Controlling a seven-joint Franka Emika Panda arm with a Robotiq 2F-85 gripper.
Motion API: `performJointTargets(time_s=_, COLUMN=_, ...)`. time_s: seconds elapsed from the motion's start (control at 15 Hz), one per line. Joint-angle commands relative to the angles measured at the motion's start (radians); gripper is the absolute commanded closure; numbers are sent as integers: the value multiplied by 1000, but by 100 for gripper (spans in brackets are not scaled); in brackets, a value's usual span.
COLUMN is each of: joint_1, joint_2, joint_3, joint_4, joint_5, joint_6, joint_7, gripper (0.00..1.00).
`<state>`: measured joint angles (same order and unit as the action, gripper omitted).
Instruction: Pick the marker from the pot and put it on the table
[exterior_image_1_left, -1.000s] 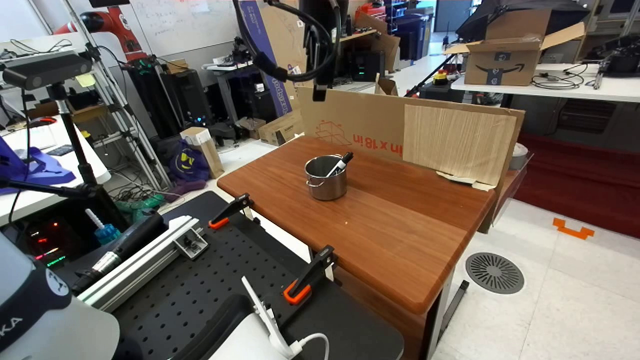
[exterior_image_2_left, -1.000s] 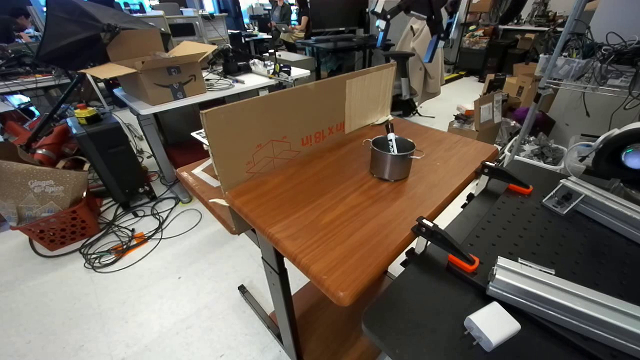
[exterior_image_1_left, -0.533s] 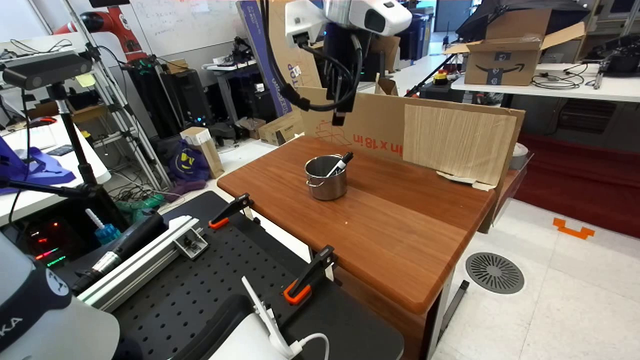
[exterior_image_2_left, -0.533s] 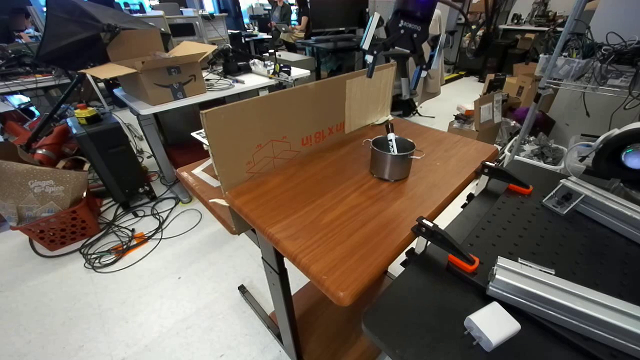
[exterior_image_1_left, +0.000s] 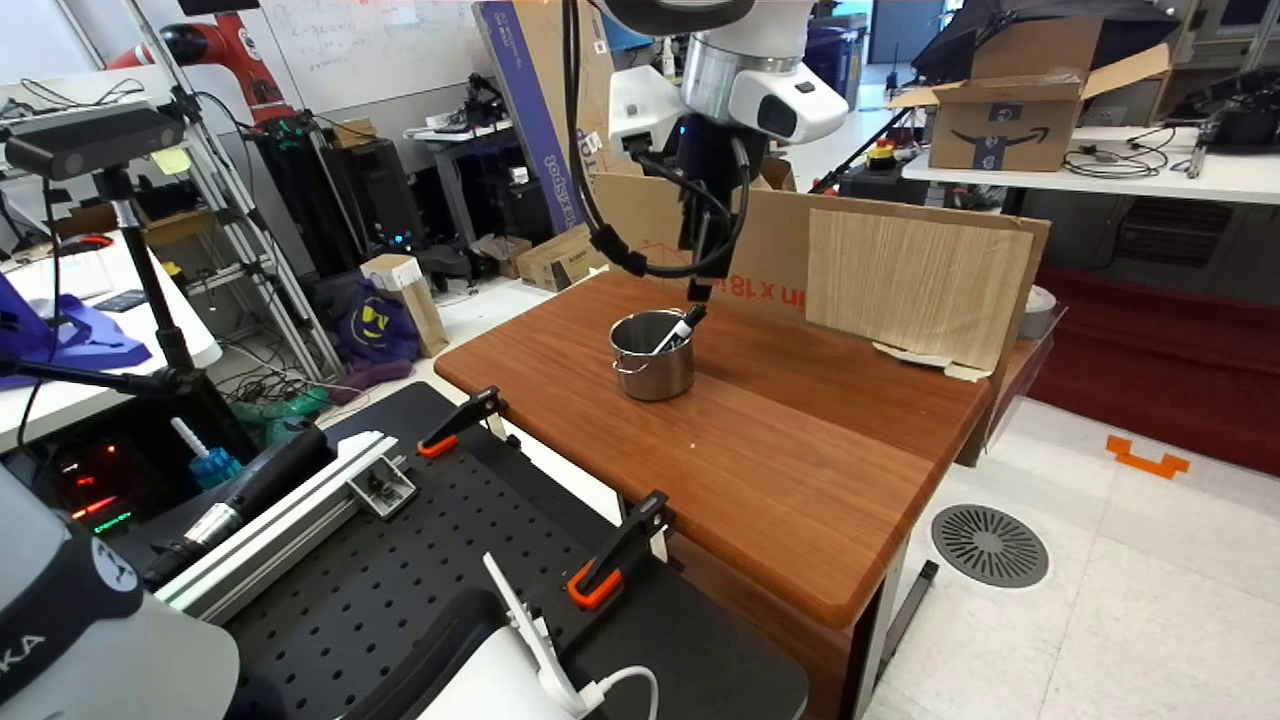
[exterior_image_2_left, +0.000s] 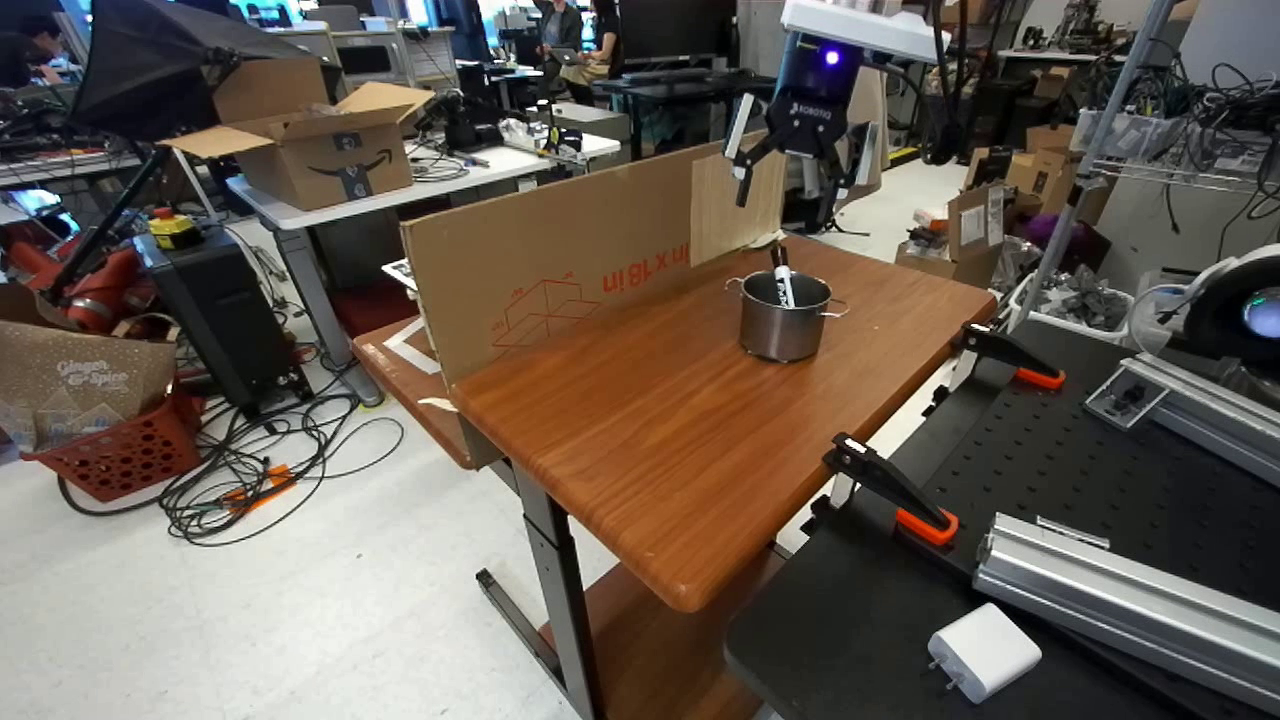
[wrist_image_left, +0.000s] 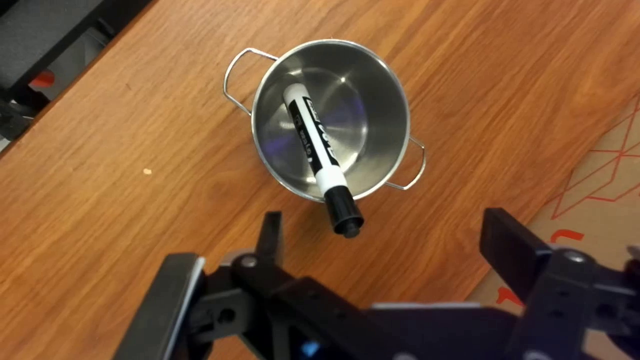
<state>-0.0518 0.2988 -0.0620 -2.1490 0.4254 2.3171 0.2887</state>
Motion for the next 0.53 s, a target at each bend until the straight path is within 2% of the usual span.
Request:
performJointTargets(time_s=0.0, joint_1=12, joint_2=38, joint_3=-5, joint_4=23, joint_5=-48, joint_6=14, joint_7=53, gripper=0)
performJointTargets(time_s=0.47, joint_1=30, joint_2=96, joint_3=-17, joint_4=54, joint_5=-134, joint_6=7, joint_7=150, gripper=0)
